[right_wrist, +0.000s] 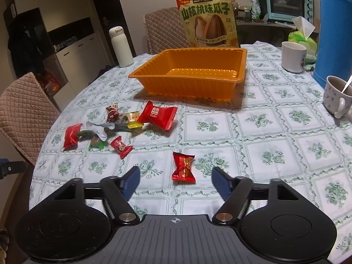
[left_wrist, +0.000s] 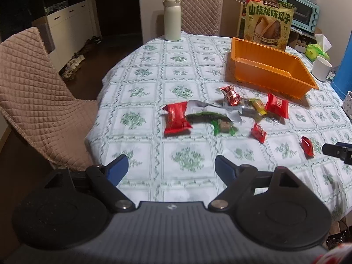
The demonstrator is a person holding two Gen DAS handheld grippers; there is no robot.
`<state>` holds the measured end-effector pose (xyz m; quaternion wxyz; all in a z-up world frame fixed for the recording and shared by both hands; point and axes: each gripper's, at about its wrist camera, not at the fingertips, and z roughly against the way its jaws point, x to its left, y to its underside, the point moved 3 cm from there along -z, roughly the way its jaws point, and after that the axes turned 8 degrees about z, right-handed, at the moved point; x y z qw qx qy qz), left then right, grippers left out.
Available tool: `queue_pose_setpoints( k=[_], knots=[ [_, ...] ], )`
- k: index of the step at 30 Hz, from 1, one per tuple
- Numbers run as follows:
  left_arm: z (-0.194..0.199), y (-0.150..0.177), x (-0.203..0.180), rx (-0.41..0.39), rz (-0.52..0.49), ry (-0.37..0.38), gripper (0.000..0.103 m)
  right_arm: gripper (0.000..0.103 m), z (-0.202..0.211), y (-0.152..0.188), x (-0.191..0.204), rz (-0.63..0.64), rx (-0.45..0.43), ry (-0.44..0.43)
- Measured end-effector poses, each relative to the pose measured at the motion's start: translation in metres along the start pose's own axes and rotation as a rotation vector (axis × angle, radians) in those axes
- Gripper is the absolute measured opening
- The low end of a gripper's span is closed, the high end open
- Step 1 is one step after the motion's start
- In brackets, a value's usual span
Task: Organize snacks
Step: 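Grasp the small red candy with the right gripper while the left tool approaches the red packet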
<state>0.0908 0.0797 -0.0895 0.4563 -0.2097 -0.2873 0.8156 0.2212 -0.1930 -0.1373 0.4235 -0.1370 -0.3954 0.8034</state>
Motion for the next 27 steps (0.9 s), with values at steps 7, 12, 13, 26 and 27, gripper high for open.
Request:
queue_pose_setpoints(
  k=[7, 12, 13, 26, 27],
  knots=[
    [-0.036, -0.027, 0.001, 0.015, -0.047, 0.030, 0.082, 0.049, -0.034, -0.007, -0.007, -0.033, 0.046, 0.036],
    [-0.057, -0.041, 0.001, 0.029, -0.063, 0.049, 0.082, 0.041, -0.052, -0.010, -0.010, -0.039, 0.075, 0.055],
    [-0.061, -0.042, 0.002, 0.032, -0.065, 0.051, 0.082, 0.039, -0.054, -0.010, -0.010, -0.038, 0.082, 0.058],
    [-0.088, -0.053, 0.005, 0.049, -0.074, 0.074, 0.079, 0.023, -0.067, -0.007, -0.009, -0.040, 0.124, 0.068],
    [-0.090, -0.054, 0.004, 0.050, -0.076, 0.075, 0.079, 0.022, -0.067, -0.007, -0.009, -0.037, 0.124, 0.069]
  ],
)
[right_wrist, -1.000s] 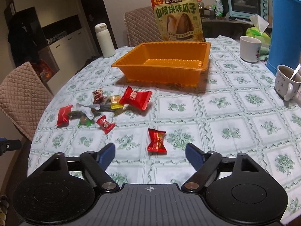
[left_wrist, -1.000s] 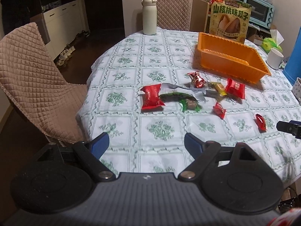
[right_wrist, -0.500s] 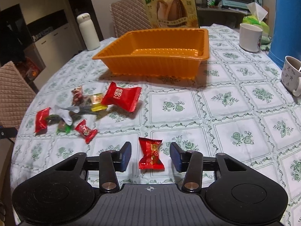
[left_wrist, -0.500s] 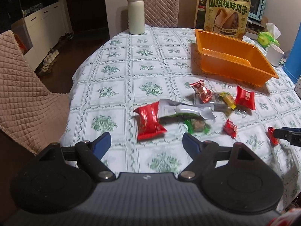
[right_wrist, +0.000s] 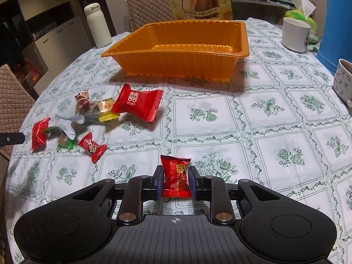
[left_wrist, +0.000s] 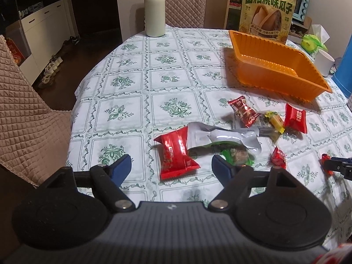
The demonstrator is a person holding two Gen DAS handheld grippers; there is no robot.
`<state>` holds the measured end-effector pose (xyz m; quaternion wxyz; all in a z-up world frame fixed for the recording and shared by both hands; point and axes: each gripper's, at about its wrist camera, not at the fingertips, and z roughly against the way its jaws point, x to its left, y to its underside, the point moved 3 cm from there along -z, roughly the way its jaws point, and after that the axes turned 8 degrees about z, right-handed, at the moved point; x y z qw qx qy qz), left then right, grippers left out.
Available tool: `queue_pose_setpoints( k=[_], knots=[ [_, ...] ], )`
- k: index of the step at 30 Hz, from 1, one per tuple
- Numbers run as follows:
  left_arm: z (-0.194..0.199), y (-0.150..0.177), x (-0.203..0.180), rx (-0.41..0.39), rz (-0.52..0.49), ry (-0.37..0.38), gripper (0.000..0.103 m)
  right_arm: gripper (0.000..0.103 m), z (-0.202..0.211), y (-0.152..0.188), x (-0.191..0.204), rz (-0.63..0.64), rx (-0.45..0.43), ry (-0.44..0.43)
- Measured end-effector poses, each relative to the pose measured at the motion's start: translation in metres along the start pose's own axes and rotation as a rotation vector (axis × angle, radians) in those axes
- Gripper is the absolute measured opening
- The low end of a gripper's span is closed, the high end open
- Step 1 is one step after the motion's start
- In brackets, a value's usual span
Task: Organize snacks
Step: 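Grasp the small red candy with the right gripper while the left tool approaches the red packet, then close the left gripper on the large red packet while the right gripper holds the candy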
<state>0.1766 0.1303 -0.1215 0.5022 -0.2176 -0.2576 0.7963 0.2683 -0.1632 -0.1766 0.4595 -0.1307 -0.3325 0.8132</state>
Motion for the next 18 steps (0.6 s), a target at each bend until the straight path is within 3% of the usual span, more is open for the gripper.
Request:
queue_pose_setpoints(
  k=[18],
  knots=[
    [-0.040, -0.015, 0.000, 0.028, -0.028, -0.002, 0.058, 0.020, 0.025, -0.016, -0.022, -0.086, -0.056, 0.034]
  ],
)
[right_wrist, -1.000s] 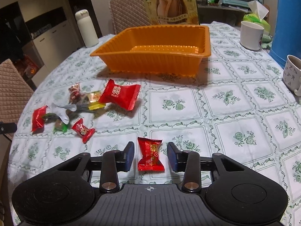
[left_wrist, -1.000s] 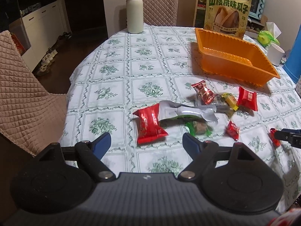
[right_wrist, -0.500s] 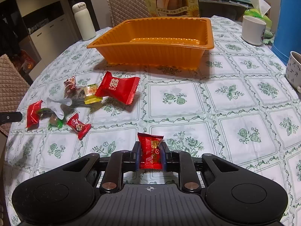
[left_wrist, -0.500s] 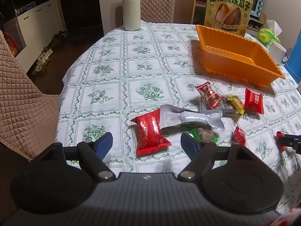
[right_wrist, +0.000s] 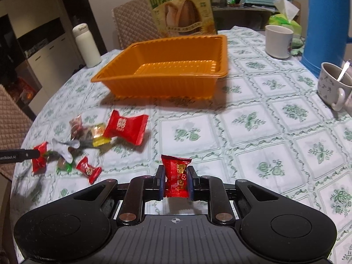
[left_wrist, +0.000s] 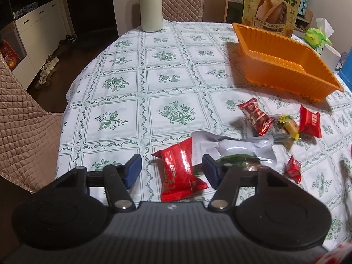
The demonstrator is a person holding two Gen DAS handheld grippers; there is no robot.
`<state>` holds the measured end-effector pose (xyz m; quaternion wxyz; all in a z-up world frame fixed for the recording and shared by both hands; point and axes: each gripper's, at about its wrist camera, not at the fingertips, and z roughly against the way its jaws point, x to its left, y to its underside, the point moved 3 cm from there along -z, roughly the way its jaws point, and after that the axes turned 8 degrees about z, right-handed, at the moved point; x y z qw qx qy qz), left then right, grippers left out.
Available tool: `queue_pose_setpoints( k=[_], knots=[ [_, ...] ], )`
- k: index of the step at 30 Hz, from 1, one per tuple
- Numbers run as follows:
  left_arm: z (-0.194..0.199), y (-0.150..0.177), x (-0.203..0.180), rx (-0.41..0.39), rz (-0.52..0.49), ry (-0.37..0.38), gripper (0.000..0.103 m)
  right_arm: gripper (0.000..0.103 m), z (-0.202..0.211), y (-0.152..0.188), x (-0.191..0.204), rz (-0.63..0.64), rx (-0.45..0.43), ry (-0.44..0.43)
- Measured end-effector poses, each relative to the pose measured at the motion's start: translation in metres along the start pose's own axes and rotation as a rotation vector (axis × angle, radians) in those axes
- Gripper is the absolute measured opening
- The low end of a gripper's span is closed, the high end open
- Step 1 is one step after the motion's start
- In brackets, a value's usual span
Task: Organize snacks
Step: 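Close the left gripper on the large red packet while the right gripper holds the candy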
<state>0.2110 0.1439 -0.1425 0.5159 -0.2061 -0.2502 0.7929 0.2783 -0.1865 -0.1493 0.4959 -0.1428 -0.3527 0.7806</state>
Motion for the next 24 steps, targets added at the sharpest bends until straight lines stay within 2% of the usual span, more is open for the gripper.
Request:
queue_pose_setpoints(
  k=[5, 9, 11, 24],
  knots=[
    [-0.008, 0.000, 0.003, 0.019, -0.003, 0.004, 0.045, 0.020, 0.004, 0.000, -0.008, -0.026, -0.001, 0.013],
    [-0.013, 0.002, 0.003, 0.035, -0.008, 0.010, 0.040, 0.020, 0.004, 0.001, -0.011, -0.039, 0.002, 0.017],
    [-0.015, 0.003, 0.003, 0.050, -0.010, 0.026, 0.027, 0.020, 0.003, 0.001, -0.011, -0.041, 0.004, 0.018],
    [0.002, -0.012, 0.000, 0.009, -0.051, 0.069, 0.023, 0.020, 0.006, -0.005, -0.016, -0.050, -0.014, 0.010]
  ],
)
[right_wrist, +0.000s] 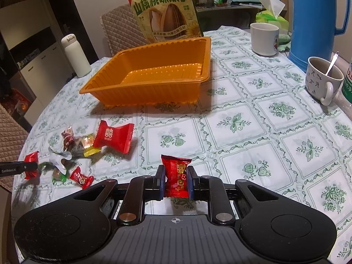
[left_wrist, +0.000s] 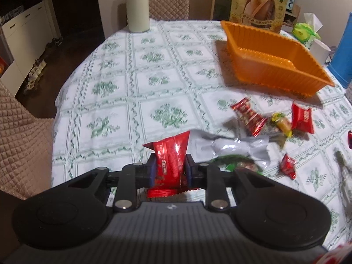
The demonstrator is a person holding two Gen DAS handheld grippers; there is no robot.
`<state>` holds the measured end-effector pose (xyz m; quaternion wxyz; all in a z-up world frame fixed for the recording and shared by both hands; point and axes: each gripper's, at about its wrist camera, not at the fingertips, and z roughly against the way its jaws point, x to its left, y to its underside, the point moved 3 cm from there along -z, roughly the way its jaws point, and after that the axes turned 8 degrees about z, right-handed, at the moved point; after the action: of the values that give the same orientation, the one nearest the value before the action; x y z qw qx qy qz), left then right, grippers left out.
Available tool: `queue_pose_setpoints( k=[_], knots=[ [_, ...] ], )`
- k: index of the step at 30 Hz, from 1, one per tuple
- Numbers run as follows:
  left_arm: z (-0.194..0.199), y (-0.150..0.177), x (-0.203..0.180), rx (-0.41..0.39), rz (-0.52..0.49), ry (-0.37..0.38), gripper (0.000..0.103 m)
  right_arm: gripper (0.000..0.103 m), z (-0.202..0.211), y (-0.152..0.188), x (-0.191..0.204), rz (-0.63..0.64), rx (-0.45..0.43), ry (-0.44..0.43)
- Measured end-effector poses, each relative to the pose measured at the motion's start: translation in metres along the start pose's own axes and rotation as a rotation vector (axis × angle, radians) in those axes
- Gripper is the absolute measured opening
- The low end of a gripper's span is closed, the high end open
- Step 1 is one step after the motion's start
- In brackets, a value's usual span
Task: Organize snacks
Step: 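Close the left gripper on the large red packet while the right gripper holds the candy, then carry the red packet and red candy over the orange tray with both grippers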
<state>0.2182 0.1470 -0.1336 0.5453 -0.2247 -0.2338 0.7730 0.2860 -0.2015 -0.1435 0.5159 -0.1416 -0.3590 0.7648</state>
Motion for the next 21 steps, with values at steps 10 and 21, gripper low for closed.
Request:
queue_pose_setpoints(
  k=[10, 21],
  knots=[
    [0.017, -0.053, -0.040, -0.071, -0.092, 0.112, 0.023, 0.020, 0.005, -0.036, -0.008, -0.003, -0.069, -0.024],
    [-0.012, -0.124, -0.119, -0.117, -0.153, 0.232, 0.023, 0.020, -0.012, -0.103, -0.013, -0.005, -0.162, -0.039]
  ],
)
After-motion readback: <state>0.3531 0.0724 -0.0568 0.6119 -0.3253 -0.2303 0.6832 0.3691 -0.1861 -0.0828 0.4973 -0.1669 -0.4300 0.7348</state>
